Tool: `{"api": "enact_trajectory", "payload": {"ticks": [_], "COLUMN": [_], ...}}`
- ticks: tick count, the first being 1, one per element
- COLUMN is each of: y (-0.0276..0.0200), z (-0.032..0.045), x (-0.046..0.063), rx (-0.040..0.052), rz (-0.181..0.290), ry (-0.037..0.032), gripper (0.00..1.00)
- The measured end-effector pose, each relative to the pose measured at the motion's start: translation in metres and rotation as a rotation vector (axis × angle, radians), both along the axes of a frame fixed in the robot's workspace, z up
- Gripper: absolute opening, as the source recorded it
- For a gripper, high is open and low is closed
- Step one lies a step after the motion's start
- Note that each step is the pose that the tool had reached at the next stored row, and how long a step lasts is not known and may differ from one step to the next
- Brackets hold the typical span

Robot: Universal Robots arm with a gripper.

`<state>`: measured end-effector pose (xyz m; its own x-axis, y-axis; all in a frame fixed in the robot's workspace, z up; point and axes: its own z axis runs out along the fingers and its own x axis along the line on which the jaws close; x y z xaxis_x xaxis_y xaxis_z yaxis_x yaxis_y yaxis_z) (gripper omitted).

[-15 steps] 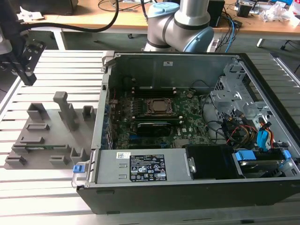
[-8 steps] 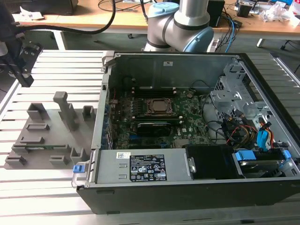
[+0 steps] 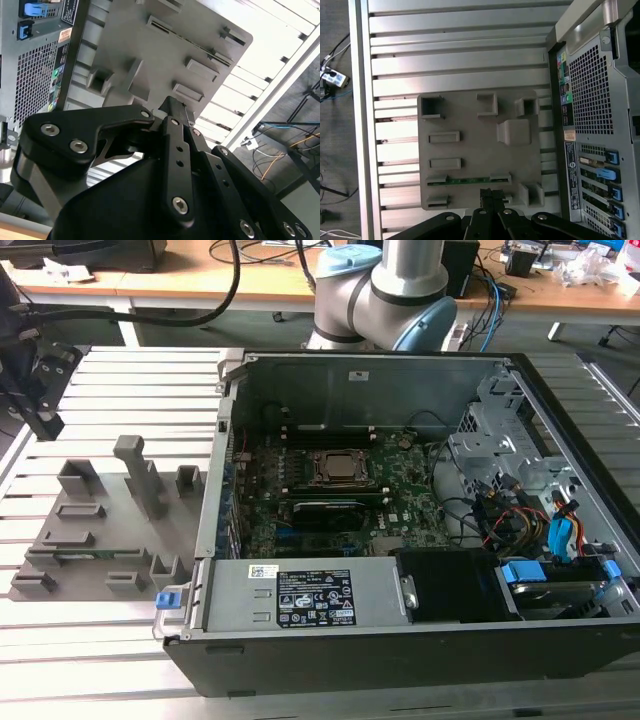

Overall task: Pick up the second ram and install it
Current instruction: 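Reach for the second ram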

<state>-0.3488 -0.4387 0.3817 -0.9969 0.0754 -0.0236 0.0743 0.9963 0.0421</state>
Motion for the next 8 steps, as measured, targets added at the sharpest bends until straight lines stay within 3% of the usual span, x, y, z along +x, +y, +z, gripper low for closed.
{"api": "enact_trajectory", "payload": {"ticks": [8], "y": [-0.0002], "z": [-0.0005], "x": [-0.0001], "rx": [-0.0003], "rz": [0.0], "ry": [0.0002], "gripper": [0.1]}}
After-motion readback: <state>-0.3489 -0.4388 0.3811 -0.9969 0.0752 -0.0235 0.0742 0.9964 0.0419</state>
